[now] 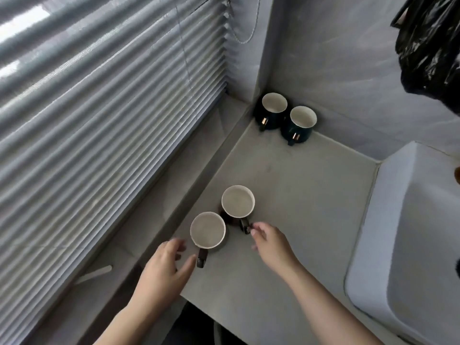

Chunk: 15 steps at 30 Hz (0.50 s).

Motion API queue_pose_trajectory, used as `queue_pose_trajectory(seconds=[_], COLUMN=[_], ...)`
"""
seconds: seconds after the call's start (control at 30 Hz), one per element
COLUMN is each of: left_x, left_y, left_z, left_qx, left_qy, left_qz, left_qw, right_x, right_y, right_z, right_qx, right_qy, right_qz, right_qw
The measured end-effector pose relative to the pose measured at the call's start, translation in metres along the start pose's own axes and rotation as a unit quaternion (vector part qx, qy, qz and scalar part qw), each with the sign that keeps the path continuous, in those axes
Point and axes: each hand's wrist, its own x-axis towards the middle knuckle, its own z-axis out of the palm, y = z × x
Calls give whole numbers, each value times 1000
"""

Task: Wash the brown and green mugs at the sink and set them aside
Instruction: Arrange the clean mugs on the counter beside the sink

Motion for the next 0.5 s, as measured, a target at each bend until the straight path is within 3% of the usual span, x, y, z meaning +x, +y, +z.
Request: queue_pose_trajectory(seconds=[0.3, 0.5], left_x=[-1, 8], left_y=[-12, -12], left_z=[32, 42], left_qx=[-97, -156], left_qy=[-33, -62], left_qz=[-53, -90], left_qw=[993, 982], right_x=[10, 7], right_y=[-10, -16], right_z=[13, 16], right_qx=[120, 145], right_qy=[-30, 8], right_qz=[26, -2], right_qw=[992, 989])
